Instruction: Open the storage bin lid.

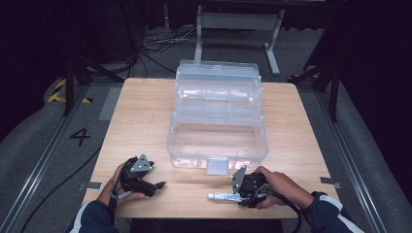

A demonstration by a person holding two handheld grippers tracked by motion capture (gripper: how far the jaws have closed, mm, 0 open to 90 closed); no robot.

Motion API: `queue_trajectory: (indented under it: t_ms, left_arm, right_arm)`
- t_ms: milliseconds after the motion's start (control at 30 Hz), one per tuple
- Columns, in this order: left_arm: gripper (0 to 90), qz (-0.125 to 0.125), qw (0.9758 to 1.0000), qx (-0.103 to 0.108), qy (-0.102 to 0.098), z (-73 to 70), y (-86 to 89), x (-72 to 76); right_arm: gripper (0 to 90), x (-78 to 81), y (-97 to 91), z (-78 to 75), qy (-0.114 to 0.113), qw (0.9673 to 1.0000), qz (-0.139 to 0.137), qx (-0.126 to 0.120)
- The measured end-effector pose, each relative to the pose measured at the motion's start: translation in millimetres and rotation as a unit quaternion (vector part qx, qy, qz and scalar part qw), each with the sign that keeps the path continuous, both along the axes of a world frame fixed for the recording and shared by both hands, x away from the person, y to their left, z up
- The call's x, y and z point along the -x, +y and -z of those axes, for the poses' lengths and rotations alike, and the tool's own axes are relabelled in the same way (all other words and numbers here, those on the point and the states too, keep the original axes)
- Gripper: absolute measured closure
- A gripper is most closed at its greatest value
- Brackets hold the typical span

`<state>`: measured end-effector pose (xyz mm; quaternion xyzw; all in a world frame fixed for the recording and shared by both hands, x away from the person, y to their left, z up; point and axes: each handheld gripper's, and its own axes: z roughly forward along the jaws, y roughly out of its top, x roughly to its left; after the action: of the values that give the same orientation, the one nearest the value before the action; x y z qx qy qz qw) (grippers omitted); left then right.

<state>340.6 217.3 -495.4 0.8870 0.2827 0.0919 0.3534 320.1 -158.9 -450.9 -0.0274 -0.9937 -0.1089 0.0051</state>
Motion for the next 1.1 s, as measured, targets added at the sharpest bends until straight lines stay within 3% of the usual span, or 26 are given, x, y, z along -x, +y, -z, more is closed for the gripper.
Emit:
queue_trajectory:
  t_ms: [267, 433, 533, 867, 1100]
  left_arm:
    - [13.9, -0.001, 1.0000, 0.001, -0.002, 0.3, 0.3, 0.2]
    - [13.9, -0.001, 1.0000, 0.001, -0.001, 0.4, 0.2, 0.4]
    - [13.9, -0.001, 1.0000, 0.001, -0.001, 0.4, 0.2, 0.4]
    - [13.8, -0.001, 1.0000, 0.002, -0.001, 0.5, 0.2, 0.4]
    - [13.9, -0.001, 1.0000, 0.002, -0.001, 0.5, 0.2, 0.4]
  right_arm:
    - [51.4, 1.8, 16.0, -2.1, -0.017, 0.9996, -0.011, -0.020]
    - [51.7, 3.8, 30.8, 0.5, -0.010, 0.9993, -0.030, -0.019]
    - [51.9, 2.5, 36.6, 2.9, 0.000, 0.9994, -0.027, -0.023]
    - [59.5, -0.5, 43.7, 2.0, 0.008, 0.9997, -0.022, -0.010]
    - [69.7, -3.6, 48.4, 0.8, 0.009, 0.9996, -0.026, -0.003]
